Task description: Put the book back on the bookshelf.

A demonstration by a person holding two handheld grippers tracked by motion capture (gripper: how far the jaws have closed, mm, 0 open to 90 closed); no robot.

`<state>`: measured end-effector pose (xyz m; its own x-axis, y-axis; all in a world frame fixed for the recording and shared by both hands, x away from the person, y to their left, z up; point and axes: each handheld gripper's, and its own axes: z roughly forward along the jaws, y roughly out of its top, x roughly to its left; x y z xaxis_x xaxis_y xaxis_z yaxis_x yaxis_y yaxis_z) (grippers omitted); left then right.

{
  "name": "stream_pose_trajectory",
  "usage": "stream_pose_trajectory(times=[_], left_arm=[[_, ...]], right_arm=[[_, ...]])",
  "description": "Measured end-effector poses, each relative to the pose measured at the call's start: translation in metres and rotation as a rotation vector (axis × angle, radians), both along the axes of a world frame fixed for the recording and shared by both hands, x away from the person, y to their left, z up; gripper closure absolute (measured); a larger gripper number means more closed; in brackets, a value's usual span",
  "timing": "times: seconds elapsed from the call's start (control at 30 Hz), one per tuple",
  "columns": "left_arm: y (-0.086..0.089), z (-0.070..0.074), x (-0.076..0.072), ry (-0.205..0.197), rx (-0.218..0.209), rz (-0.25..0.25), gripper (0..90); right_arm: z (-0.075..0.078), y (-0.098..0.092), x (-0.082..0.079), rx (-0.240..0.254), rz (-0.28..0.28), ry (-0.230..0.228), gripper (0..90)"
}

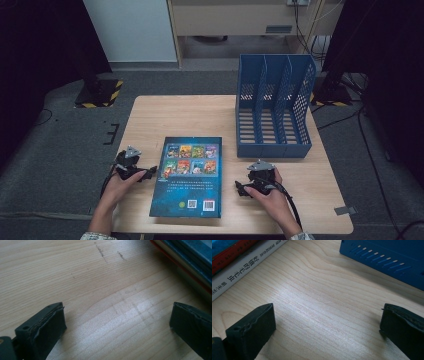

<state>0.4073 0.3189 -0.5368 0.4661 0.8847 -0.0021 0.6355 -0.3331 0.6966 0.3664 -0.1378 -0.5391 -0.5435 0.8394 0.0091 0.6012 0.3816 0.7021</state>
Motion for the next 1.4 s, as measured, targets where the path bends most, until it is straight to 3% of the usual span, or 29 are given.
stream_pose_trajectory(times=[0.43, 0.57, 0.7, 0.87, 1.13, 1.4], left_arm=[[0.002, 0.001, -0.001, 0.010, -0.009, -0.041, 0.0], [0.005, 0.004, -0.002, 0.011, -0.026, -0.030, 3.2], [0.007, 0.010, -0.005, -0.010, -0.046, -0.019, 3.7], [0.009, 0.022, -0.014, -0.042, -0.091, -0.012, 3.9], [-0.004, 0.037, -0.029, -0.087, -0.108, -0.053, 3.8], [-0.012, 0.038, -0.040, -0.073, -0.112, -0.073, 3.7]], right_arm=[[0.000, 0.002, -0.001, 0.004, -0.006, 0.002, 0.4], [0.002, 0.002, -0.001, -0.002, -0.007, 0.013, 5.0], [0.011, 0.001, -0.006, 0.014, 0.004, -0.007, 5.8], [0.025, 0.003, -0.019, 0.049, 0.051, -0.030, 6.1], [0.041, 0.013, -0.032, 0.076, 0.137, -0.058, 9.6], [0.045, 0.028, -0.034, 0.097, 0.197, -0.036, 8.6]])
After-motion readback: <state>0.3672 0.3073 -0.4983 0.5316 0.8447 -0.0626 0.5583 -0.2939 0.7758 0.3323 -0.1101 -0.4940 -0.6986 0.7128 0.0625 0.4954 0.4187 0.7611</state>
